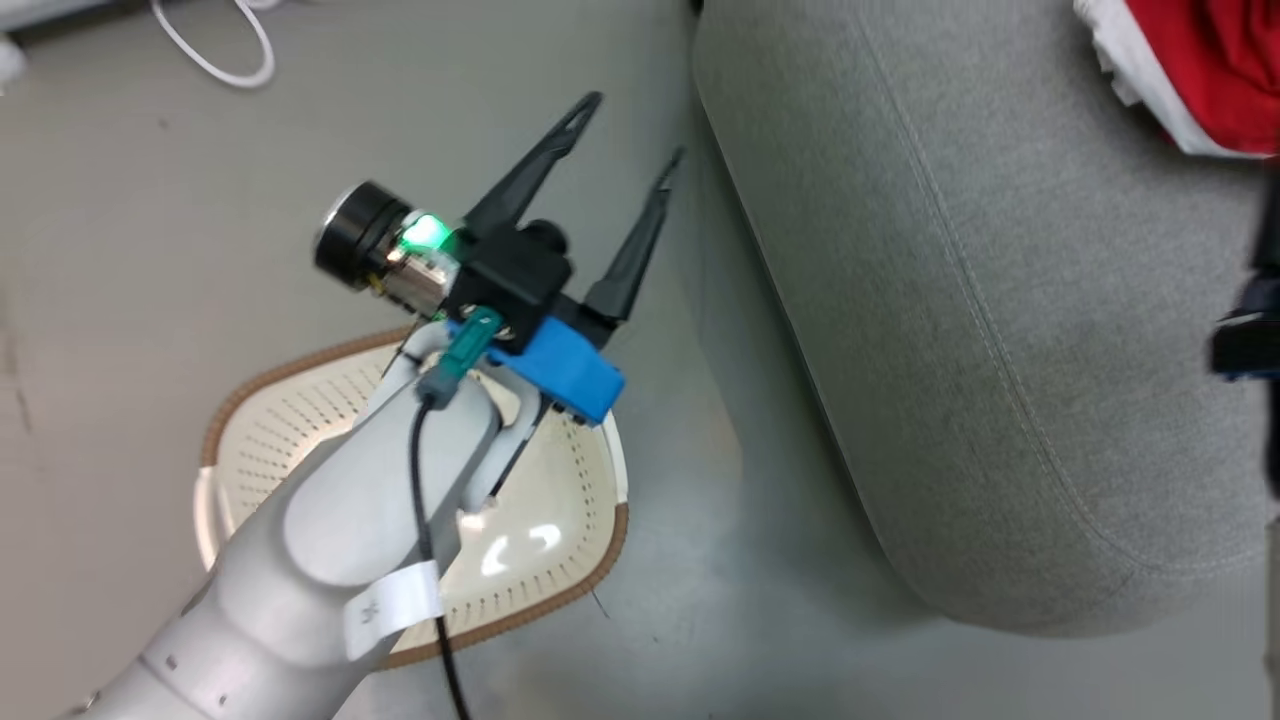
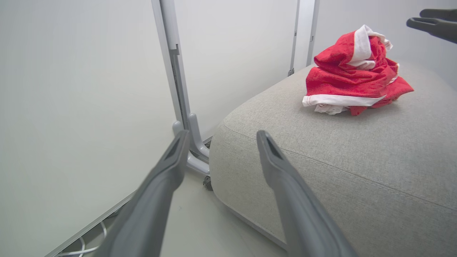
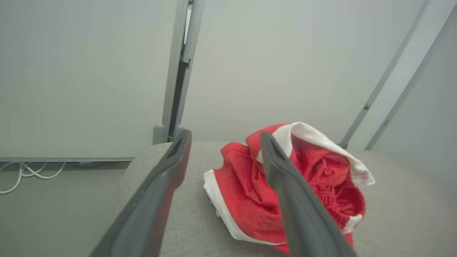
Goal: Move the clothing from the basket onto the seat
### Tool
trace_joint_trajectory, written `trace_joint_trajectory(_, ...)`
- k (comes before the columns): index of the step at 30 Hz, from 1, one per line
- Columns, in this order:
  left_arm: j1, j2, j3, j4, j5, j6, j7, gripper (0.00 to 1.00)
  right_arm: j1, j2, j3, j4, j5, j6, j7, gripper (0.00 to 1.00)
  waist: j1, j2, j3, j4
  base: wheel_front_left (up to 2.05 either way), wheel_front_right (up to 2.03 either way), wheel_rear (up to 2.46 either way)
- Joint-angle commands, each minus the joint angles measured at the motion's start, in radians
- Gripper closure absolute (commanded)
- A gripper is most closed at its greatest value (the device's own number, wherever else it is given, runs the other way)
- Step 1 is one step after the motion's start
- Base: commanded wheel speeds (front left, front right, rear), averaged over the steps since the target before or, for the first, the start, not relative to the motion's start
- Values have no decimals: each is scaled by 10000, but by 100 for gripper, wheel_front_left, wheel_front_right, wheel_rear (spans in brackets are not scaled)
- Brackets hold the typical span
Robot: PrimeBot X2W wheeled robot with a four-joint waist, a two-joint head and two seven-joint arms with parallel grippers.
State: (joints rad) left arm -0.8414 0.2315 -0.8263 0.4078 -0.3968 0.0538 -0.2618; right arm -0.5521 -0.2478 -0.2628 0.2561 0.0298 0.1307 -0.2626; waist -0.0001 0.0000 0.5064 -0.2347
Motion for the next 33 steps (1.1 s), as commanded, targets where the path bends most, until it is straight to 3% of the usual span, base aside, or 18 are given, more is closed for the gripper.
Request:
trace_joint_trajectory(1,376,116,262,-89,49,65,-39,0,230,78,312,-64,-25,1,-34,0,1,0,-674,345,0,0,0)
trace_joint_trajectory(10,2217,203,2550,-836,390,395,-35,0,802,429,2313,-58,112,1,-34,0,1,0,-2025,1101,0,0,0)
trace_joint_trajectory(15,3390,-66,3801,-1143,684,279,-36,0,1217,553,2802,-60,278,1,-34,0,1,0,-2778,1658,0,0,0)
trace_joint_trajectory(24,5090,-661,5445,-1410,1388,-72,-36,0,2425,906,2898,-136,446,1,-34,0,1,0,-3838,2446,0,0,0)
trace_joint_trajectory(33,6620,-1201,6988,-1892,1944,-331,-37,0,3656,1296,2535,-179,519,1,-34,0,1,0,-4535,2735,0,0,0)
